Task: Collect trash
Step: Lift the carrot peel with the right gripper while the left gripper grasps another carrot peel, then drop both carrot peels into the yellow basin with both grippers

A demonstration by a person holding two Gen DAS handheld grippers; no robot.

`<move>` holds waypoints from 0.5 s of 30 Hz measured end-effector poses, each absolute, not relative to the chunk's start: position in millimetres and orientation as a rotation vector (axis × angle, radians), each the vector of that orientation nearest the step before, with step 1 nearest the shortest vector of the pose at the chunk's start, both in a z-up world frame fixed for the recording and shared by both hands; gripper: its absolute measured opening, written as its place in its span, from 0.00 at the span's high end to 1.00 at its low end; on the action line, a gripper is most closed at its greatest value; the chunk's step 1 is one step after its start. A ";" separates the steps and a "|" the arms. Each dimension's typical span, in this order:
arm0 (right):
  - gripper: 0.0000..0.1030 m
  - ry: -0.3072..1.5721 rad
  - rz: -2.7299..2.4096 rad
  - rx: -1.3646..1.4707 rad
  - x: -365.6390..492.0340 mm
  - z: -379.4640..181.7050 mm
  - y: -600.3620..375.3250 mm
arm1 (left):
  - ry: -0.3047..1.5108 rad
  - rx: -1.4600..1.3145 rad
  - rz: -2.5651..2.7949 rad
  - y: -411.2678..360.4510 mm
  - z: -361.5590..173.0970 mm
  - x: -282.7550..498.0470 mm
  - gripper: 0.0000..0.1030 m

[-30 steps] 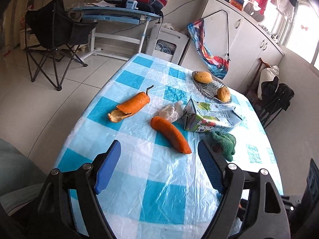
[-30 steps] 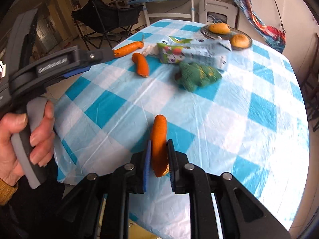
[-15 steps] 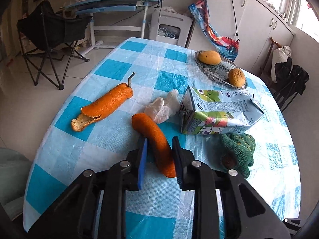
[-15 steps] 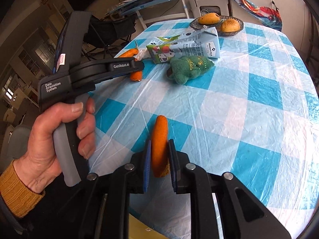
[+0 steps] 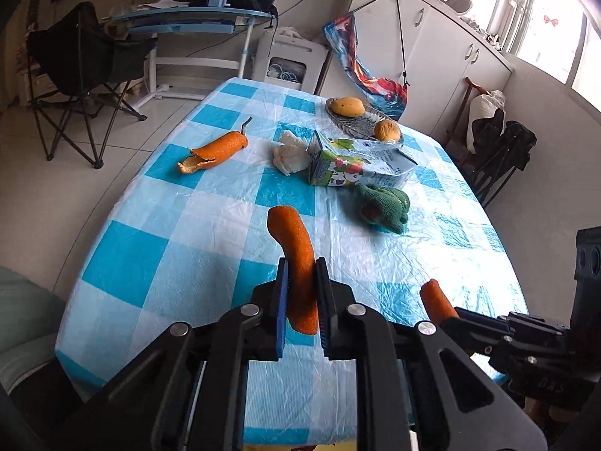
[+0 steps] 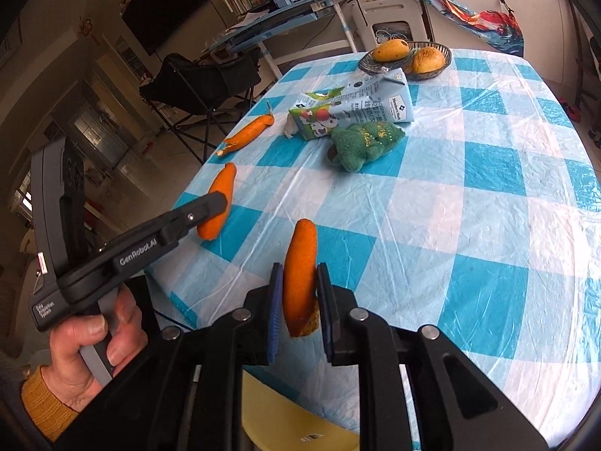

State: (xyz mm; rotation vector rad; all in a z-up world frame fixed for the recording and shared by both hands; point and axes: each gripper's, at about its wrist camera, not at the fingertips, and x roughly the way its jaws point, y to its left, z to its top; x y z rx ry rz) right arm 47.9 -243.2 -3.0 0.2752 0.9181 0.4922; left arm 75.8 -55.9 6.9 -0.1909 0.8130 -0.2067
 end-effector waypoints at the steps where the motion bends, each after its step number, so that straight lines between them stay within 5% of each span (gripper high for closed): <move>1: 0.82 0.900 0.492 0.284 42.8 0.8 -244.2 | 0.807 -0.185 -0.210 -56.0 9.8 67.7 0.87; 15: 0.82 0.808 0.512 0.401 -13.4 8.8 -246.4 | 0.745 -0.109 -0.221 -60.9 37.1 2.4 0.87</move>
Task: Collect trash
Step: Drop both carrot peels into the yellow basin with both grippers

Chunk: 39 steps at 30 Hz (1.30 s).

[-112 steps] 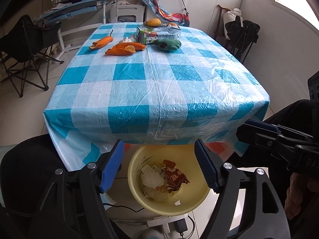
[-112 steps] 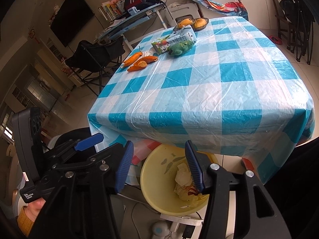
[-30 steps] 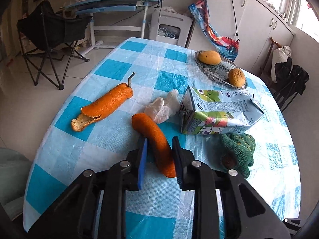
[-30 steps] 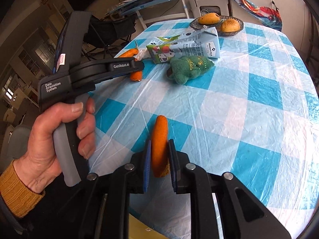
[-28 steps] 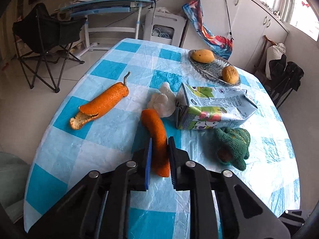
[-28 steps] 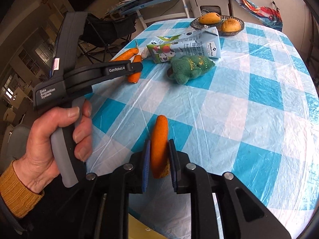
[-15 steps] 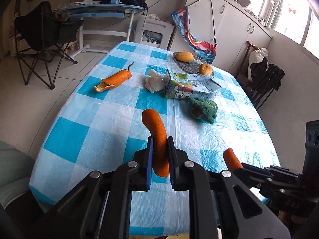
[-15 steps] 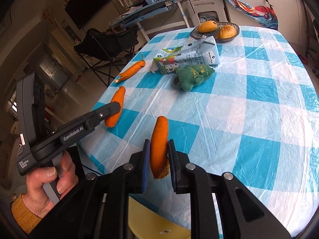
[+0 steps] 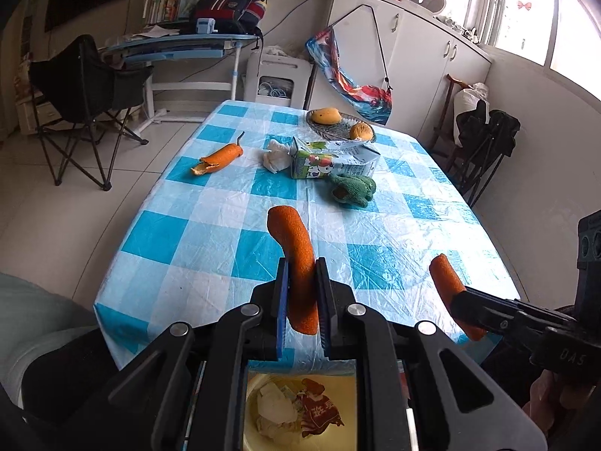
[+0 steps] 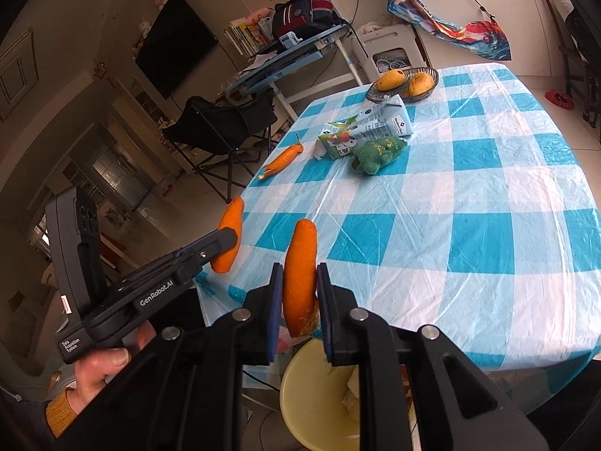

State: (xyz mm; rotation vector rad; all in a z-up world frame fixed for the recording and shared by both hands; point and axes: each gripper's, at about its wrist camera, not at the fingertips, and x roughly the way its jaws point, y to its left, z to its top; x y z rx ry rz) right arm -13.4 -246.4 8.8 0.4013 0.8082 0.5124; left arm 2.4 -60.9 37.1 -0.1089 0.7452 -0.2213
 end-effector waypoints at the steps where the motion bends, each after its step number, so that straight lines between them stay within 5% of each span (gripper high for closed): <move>1: 0.82 0.812 0.515 0.402 -16.7 7.9 -245.0 | 0.743 -0.106 -0.223 -61.3 37.5 -1.0 0.87; 30: 0.75 0.916 0.488 0.399 -57.5 -14.1 -233.4 | 0.836 0.003 -0.301 -75.8 10.3 -53.3 0.87; 39: 0.67 0.915 0.471 0.412 -59.5 -13.6 -235.1 | 0.819 0.008 -0.280 -76.0 14.4 -55.5 0.71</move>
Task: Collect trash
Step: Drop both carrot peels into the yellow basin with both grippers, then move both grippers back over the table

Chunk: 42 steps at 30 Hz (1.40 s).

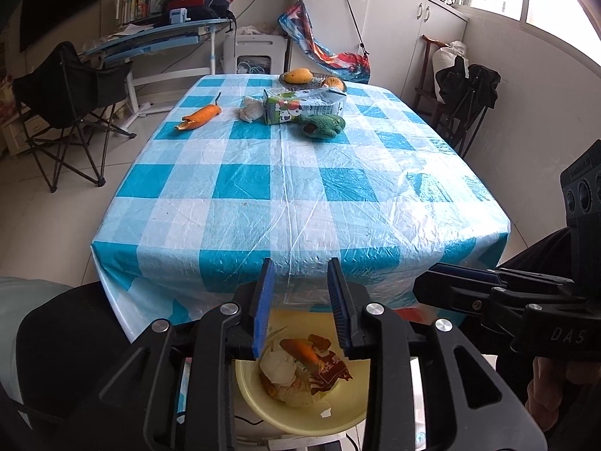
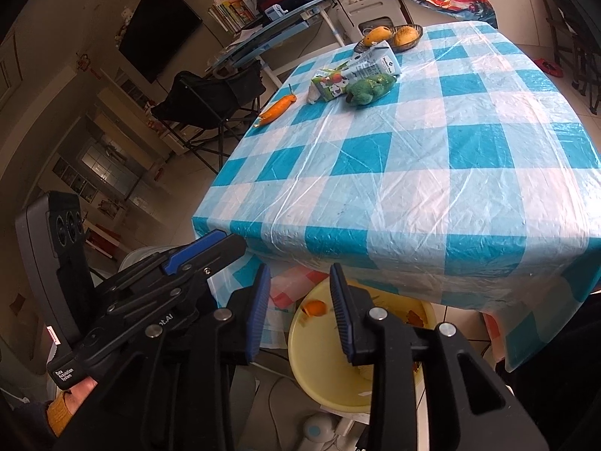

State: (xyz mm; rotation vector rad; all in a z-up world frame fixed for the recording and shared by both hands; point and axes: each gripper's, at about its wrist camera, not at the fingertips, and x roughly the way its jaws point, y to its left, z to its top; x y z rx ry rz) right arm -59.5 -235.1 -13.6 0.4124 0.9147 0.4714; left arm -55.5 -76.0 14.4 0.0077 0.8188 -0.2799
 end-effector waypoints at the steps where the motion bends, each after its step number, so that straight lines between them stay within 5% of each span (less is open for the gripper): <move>1: 0.65 0.915 0.470 0.413 -59.7 -13.6 -235.2 | 0.816 0.009 -0.277 -76.0 15.5 -55.5 0.70; 15: 0.64 0.919 0.469 0.409 -59.5 -14.9 -235.4 | 0.767 0.035 -0.226 -74.3 26.1 -58.1 0.59; 42: 0.59 0.921 0.462 0.405 -58.8 -17.4 -235.5 | 0.776 0.028 -0.164 -64.2 25.2 -53.4 0.52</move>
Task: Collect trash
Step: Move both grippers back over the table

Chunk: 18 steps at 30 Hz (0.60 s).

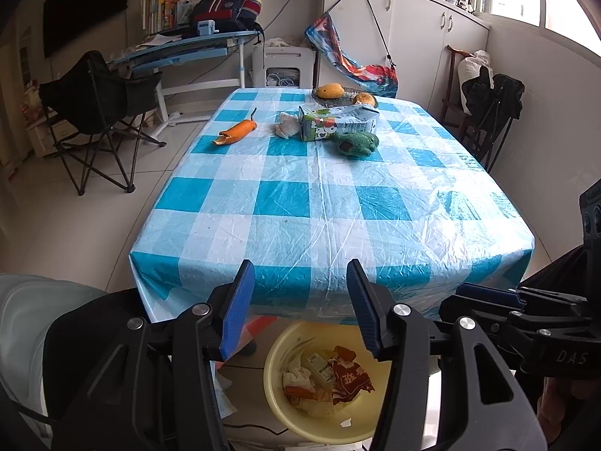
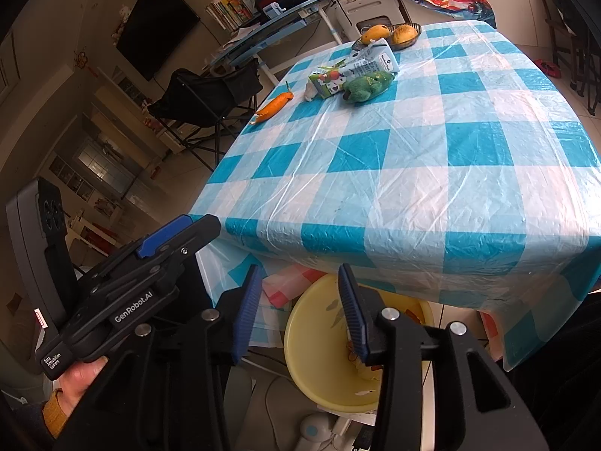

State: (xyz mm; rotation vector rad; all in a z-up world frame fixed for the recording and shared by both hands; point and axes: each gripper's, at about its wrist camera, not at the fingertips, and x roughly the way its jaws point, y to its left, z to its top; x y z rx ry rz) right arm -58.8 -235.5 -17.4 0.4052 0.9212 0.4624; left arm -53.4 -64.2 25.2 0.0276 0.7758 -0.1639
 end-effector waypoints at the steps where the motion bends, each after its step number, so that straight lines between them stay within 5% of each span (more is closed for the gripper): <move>1: 0.58 0.921 0.463 0.405 -58.8 -17.2 -235.2 | 0.776 0.027 -0.163 -63.9 25.2 -53.4 0.52; 18: 0.55 0.924 0.455 0.397 -56.5 -18.3 -234.5 | 0.788 0.017 -0.154 -60.4 19.5 -47.1 0.48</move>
